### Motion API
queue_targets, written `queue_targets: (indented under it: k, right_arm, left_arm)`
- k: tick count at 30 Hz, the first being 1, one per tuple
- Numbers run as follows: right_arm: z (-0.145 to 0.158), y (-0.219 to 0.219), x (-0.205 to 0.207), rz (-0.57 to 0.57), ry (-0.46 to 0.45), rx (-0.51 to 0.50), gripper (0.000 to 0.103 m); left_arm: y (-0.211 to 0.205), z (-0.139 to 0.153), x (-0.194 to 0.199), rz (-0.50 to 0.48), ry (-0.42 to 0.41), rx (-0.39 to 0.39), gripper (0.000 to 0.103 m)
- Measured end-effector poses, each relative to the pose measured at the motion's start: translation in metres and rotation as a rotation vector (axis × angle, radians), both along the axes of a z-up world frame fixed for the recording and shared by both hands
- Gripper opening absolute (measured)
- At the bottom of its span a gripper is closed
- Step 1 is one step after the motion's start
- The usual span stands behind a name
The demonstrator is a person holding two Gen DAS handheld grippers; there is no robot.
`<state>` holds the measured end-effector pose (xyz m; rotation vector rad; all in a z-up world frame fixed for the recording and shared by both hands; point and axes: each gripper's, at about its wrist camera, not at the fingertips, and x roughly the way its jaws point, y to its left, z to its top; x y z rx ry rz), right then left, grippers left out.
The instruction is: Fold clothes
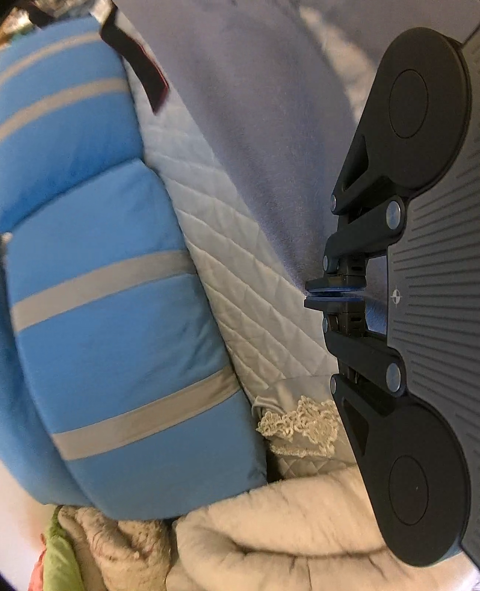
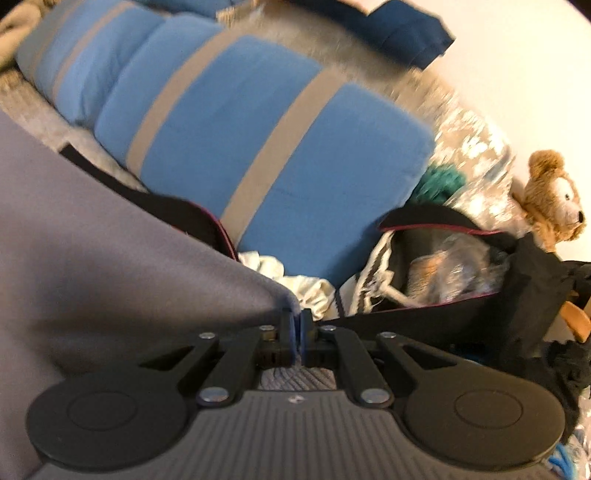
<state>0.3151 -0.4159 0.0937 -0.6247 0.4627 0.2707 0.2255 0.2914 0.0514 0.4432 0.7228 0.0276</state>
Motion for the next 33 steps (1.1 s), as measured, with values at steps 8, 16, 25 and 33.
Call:
queue_targets:
  k: [8,16,25,33]
  right_arm:
    - [-0.045,0.020,0.056,-0.057,0.020,-0.061,0.003]
    - [-0.071,0.027,0.080,-0.091,0.078,-0.080,0.005]
    - [-0.057,0.049,0.043,-0.033,0.118,-0.082,0.087]
    - [-0.044,0.098,-0.025,0.139,0.162,-0.081,0.103]
  left_arm:
    - [0.000,-0.043,0.054,0.009,0.048,0.077,0.003]
    - [0.001,-0.056,0.071,0.068,0.024,0.112,0.008]
    - [0.017,-0.026,0.045,0.147,0.003,0.013,0.054]
    - [0.024,-0.015,0.001,0.153,0.027,0.009,0.060]
